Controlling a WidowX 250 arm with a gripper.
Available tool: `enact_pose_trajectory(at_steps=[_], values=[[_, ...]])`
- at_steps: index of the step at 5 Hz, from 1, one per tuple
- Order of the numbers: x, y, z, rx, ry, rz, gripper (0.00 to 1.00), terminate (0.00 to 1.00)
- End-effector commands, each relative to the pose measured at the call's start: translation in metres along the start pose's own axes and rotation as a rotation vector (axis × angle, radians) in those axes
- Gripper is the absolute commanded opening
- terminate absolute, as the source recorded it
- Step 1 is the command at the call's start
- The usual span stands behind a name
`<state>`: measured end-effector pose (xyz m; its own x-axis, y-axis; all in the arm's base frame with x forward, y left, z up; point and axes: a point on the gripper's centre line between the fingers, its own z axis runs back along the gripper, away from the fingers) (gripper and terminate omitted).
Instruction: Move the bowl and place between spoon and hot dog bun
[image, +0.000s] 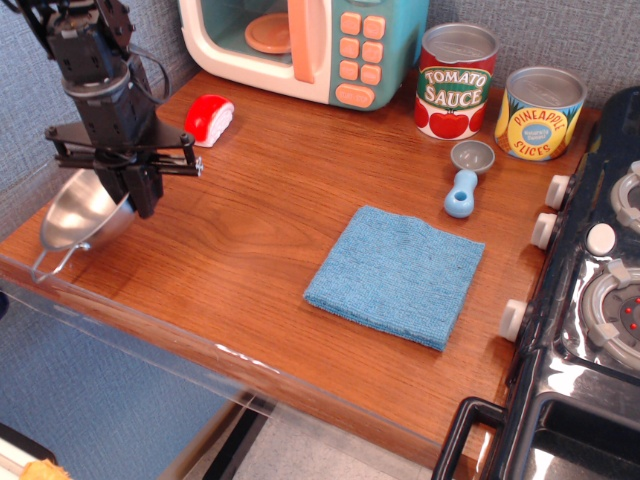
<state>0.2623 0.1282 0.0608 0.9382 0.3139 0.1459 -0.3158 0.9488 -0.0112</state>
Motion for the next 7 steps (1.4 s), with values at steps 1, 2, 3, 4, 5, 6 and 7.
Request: enact_pose_trajectory(at_steps=[1,2,3,4,5,6,7], values=[[0.035,-0.077,0.014,-0.044,-0.063,-0.174,0.0,0.0],[0.058,-0.107,0.01,-0.073,-0.074,-0.195,0.0,0.0],[0.077,-0.124,-0.001,-0.066,-0.061,-0.205,0.0,0.0],[0.096,-0.139,-0.012,-0.048,-0.051,-0.218,0.0,0.0],[0.103,-0.146,-0.021,-0.036,-0.033,-0.229,0.0,0.0],[0.1,-0.146,-0.033,-0.023,-0.001,-0.24,0.0,0.0],[0.093,-0.142,-0.038,-0.017,0.032,-0.221,1.0,0.0]])
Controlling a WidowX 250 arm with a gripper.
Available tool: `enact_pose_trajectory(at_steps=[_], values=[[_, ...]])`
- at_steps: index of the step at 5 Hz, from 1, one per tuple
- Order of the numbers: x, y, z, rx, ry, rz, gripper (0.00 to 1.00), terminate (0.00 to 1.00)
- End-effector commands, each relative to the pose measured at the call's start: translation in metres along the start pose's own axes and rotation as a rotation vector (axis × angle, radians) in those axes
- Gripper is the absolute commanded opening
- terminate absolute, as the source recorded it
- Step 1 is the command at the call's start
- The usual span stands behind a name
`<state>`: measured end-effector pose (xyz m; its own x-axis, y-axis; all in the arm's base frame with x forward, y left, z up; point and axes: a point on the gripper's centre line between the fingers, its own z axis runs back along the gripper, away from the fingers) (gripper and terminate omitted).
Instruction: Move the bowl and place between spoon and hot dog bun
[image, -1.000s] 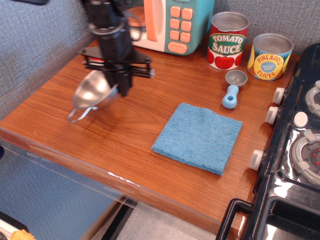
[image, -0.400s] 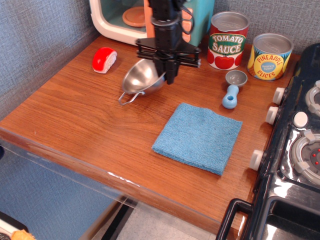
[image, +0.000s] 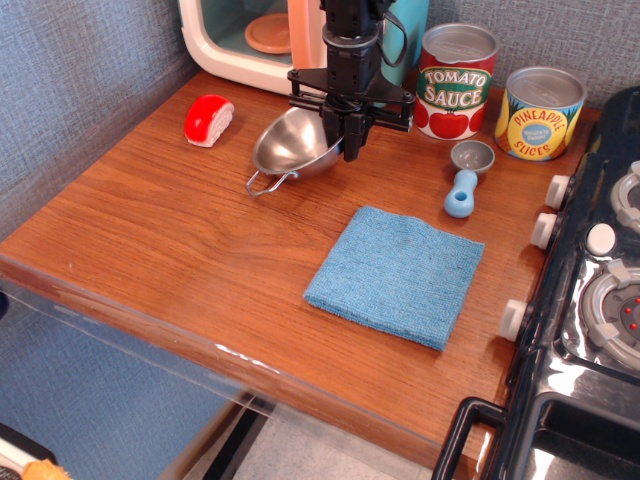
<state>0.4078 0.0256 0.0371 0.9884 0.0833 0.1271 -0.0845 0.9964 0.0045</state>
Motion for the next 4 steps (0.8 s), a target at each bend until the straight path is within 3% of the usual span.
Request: enact_pose_trajectory(at_steps=[1,2,3,4], values=[[-0.01,0.0,0.003,-0.005,0.02,0.037,1.0,0.0],[-0.008,0.0,0.008,-0.034,0.01,0.052,1.0,0.0],[-0.007,0.0,0.035,-0.125,-0.053,0.064,1.0,0.0],[-0.021,0.01,0.075,-0.146,-0.121,0.088,1.0,0.0]])
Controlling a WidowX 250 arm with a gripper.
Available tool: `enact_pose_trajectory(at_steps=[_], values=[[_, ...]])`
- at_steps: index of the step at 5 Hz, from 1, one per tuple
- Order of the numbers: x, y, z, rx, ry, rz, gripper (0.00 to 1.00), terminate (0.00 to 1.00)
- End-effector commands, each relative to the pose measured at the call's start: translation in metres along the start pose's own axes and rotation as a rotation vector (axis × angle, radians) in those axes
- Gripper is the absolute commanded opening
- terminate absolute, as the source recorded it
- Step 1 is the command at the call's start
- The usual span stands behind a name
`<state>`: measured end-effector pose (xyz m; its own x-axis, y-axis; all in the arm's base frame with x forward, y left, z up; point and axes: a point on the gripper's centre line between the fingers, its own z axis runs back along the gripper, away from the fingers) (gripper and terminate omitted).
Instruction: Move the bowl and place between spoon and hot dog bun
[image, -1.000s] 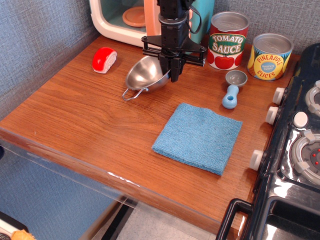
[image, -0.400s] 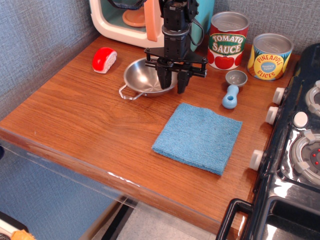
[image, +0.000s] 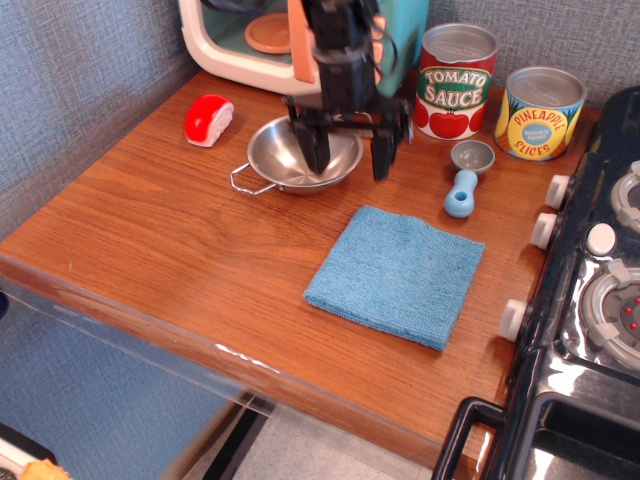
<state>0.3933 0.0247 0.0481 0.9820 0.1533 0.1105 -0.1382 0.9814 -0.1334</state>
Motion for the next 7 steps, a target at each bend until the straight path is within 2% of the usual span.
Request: enact_pose_trajectory(at_steps=[1,3,4,6,7], values=[[-0.037,0.016,0.099,0.053,-0.166,-0.009,1.0,0.0],[-0.069,0.041,0.091,0.139,-0.085,-0.081,1.0,0.0],[-0.073,0.045,0.089,0.096,-0.069,-0.129,1.0,0.0],[-0.075,0.047,0.09,0.088,-0.069,-0.169,1.0,0.0],[-0.075,0.047,0.09,0.088,-0.069,-0.169,1.0,1.0]])
